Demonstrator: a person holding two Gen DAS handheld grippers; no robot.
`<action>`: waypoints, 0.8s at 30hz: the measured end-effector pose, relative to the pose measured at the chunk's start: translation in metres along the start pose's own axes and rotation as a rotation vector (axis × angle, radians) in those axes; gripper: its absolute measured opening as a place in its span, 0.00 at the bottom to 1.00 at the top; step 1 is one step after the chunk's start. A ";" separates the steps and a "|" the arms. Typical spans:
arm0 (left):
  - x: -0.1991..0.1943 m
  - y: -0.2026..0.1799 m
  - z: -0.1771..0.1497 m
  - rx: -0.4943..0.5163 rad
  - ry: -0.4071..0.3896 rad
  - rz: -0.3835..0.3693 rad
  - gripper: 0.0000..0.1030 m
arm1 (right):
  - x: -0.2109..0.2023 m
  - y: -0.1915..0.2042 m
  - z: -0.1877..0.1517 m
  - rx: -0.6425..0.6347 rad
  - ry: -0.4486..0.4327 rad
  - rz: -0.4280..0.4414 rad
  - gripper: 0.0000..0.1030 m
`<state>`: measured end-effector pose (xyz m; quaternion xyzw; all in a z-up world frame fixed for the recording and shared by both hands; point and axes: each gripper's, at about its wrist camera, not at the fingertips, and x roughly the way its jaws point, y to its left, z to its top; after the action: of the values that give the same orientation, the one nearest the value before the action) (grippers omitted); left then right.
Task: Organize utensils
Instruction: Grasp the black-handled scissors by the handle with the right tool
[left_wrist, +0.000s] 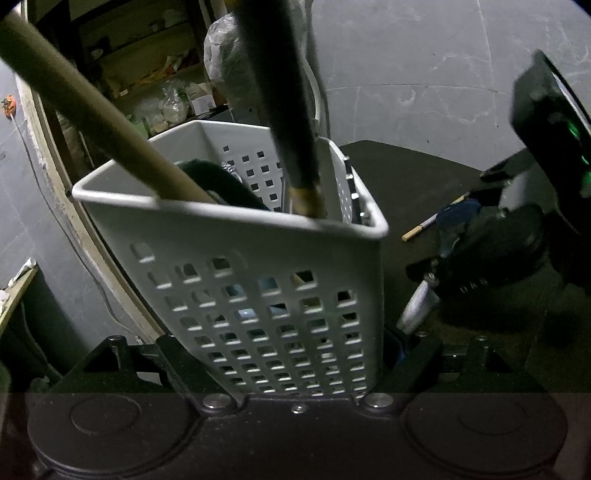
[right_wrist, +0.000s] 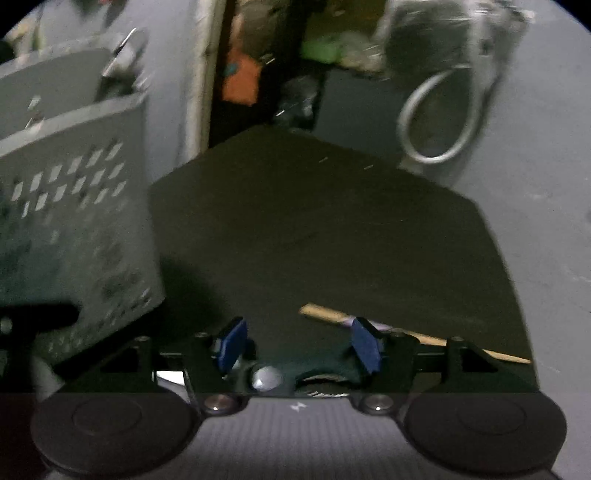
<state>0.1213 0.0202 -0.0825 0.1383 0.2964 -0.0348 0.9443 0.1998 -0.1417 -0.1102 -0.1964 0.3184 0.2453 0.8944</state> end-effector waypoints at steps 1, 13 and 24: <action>0.000 0.000 -0.001 -0.003 -0.001 0.000 0.82 | -0.003 0.002 -0.003 -0.006 -0.005 -0.003 0.69; 0.000 0.005 -0.007 0.005 -0.005 -0.018 0.82 | -0.051 -0.012 -0.050 -0.048 0.034 -0.003 0.74; 0.000 0.010 -0.007 0.008 -0.008 -0.030 0.82 | -0.071 -0.031 -0.049 0.020 0.096 -0.063 0.74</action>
<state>0.1188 0.0316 -0.0854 0.1374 0.2947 -0.0504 0.9443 0.1464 -0.2136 -0.0921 -0.2088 0.3568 0.2042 0.8873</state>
